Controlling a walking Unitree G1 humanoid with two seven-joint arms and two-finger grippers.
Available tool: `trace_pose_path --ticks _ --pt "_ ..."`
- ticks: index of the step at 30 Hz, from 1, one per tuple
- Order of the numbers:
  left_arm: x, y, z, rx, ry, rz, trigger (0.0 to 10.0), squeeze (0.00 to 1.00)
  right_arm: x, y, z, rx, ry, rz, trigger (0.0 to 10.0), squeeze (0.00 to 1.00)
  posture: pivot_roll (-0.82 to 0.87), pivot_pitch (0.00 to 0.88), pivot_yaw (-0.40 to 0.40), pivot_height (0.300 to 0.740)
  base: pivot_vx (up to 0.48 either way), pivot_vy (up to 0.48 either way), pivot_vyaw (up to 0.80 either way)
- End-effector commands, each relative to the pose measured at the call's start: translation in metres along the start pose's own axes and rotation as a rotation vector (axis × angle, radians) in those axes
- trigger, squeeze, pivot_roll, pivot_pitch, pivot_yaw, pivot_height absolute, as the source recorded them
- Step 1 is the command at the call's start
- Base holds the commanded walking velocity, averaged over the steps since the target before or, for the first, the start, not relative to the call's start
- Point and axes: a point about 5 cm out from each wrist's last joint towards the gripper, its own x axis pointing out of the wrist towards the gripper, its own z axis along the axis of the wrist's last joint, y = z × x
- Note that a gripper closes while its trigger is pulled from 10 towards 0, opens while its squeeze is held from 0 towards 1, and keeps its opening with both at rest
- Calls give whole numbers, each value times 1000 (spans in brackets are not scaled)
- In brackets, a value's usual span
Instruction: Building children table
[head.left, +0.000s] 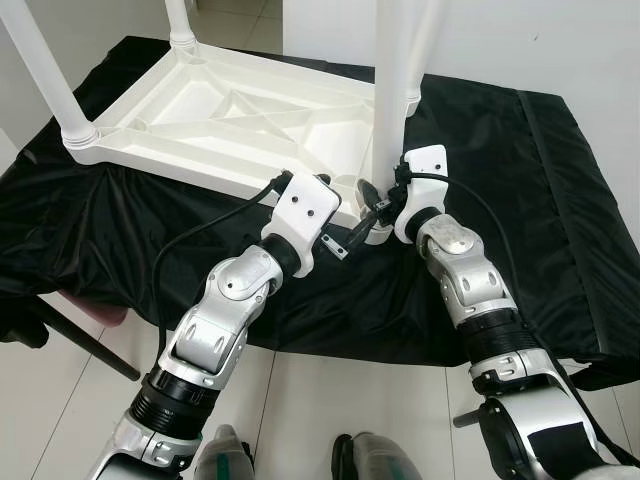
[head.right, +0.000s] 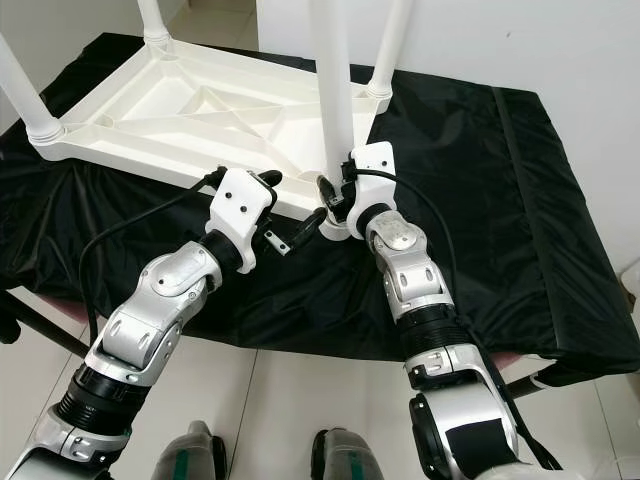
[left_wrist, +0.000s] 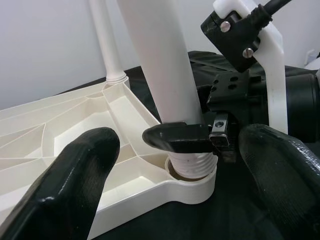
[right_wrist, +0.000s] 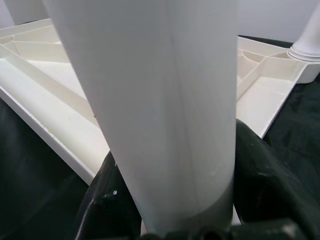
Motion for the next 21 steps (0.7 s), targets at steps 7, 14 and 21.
trace_pose_path --ticks 7,14,21 --pt "-2 -4 2 2 -8 -28 10000 0 2 10 -14 9 57 47 10000 0 4 34 -50 740 0 0 0" --pt "-3 -3 5 3 -13 -24 10000 0 1 7 -22 162 86 -4 10000 0 10 36 -51 740 0 0 0" --pt "-3 -3 7 2 -20 -21 10000 0 0 -1 -31 239 106 -70 10000 0 10 45 -49 740 0 0 0"
